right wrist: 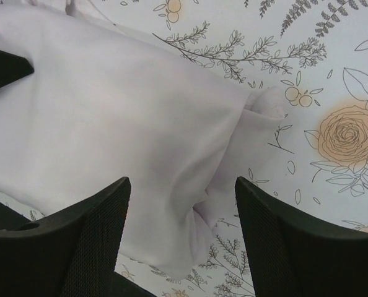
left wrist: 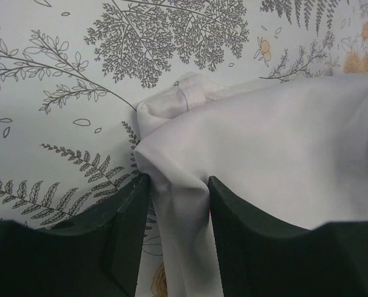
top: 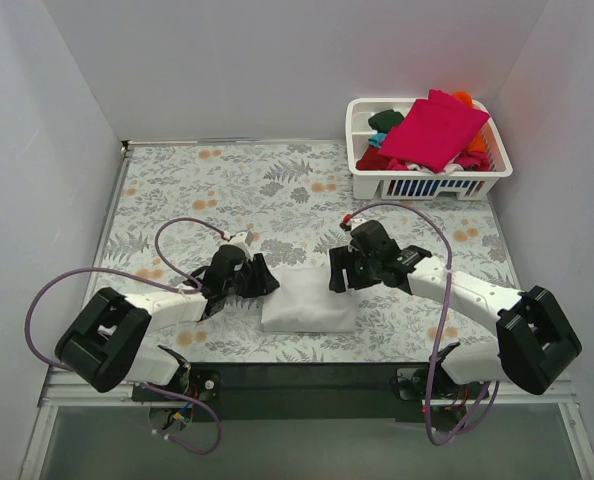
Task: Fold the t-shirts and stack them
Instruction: Fold the tshirt, then neatly place the folded tshirt to the corner
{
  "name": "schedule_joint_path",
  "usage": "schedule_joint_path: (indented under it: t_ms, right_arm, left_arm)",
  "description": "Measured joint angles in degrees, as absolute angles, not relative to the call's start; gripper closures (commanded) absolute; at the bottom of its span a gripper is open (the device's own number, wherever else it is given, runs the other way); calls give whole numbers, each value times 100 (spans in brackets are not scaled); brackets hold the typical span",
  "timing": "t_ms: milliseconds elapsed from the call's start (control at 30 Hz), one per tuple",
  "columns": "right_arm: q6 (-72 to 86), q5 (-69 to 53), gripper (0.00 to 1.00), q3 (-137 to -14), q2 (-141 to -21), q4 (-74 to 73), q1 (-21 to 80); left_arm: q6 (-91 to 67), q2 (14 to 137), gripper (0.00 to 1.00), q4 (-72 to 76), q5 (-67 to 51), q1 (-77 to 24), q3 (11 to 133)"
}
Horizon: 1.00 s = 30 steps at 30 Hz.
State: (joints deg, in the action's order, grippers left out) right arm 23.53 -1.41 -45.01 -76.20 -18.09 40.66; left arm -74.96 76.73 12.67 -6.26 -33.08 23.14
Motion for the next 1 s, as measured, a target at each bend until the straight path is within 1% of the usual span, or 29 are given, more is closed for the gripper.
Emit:
schedule_joint_path:
  t_ms: [133, 333, 433, 467, 500, 600, 733, 833, 1000]
  right_arm:
    - [2453, -51, 37, -4300, -7542, -1837, 4211]
    - [2759, 185, 35, -3983, -7461, -2121, 4757]
    - [2902, 263, 35, -3820, -7373, -2132, 4880]
    - [2952, 298, 34, -3763, -7380, -2130, 4877]
    - [2993, 329, 34, -3706, -7397, -2134, 4877]
    - [3085, 440, 34, -3629, -7456, -2078, 4877]
    - [3155, 528, 34, -3656, -7507, -2082, 4888]
    - [3162, 598, 34, -3717, -7585, -2078, 4888]
    - [3151, 679, 34, -3795, -7686, -2064, 4888]
  left_arm:
    - [-7450, 7918, 60, 1341, -626, -3441, 2467]
    - [-7422, 8189, 60, 1389, -578, -3658, 2681]
    - [-7428, 8197, 50, 1378, -508, -3693, 2714]
    - [-7426, 8178, 44, 1347, -478, -3701, 2729]
    - [-7426, 8125, 40, 1288, -438, -3706, 2751]
    - [-7430, 7802, 32, 945, -204, -3717, 2768]
    - [-7478, 7085, 27, 484, -113, -3715, 2746]
    - [-7590, 6567, 24, 336, -342, -3715, 2648]
    - [-7946, 6405, 22, 38, -792, -3715, 2399]
